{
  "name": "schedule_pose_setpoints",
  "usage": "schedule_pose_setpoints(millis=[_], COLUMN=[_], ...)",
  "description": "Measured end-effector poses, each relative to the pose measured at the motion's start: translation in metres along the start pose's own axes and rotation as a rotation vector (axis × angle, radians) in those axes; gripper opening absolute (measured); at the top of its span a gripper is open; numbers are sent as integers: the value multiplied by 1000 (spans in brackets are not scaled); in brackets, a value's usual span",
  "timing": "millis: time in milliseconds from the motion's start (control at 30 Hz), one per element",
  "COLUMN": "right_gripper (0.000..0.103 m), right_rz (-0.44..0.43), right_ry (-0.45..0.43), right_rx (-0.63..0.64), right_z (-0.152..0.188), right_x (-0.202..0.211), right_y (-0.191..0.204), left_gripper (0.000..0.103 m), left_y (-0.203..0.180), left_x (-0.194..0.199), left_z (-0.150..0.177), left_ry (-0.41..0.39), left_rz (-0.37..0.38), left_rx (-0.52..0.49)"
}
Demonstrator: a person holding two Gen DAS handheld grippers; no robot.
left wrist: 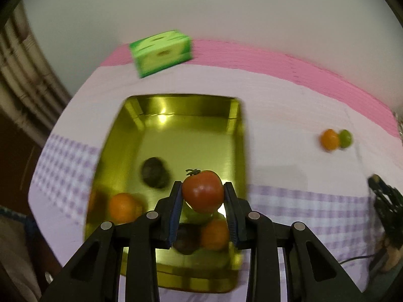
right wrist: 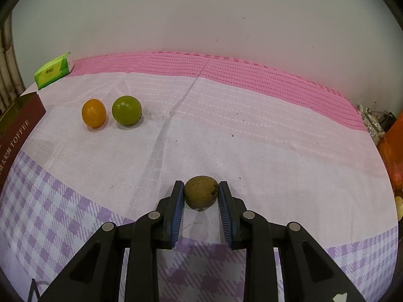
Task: Organize fruits
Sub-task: 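Carry the red tomato over the gold tray and release it with the left gripper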
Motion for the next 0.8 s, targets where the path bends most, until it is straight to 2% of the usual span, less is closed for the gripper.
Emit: schedule_pose_setpoints(millis=[200,367,633,800], right_gripper=[25,25,25,25], right_rz=[9,17,18,20], right_ry=[0,-1,0,-1], right_rx=[2,6,5,5], right_z=[1,1,1,1], right_x=[0,0,0,0], right_y=[0,1,1,1], left_gripper=[33,33,33,33], left_y=[35,52,69,65], left_x=[-15,-19,-13,-17], left_z=[12,23,26,25], left_ry=[42,70,67,80], left_rz=[-17,9,31,56], left_rx=[51,95,128,118])
Point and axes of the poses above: each gripper's, at about its wrist camera, not at the fingertips, and x roughly against the way its jaws point, y to its left, z to its underside, the point moved 7 cm from there along -x, roughly the way its jaws point, and after that the axes turned 3 degrees about -x, right-handed, at the moved point
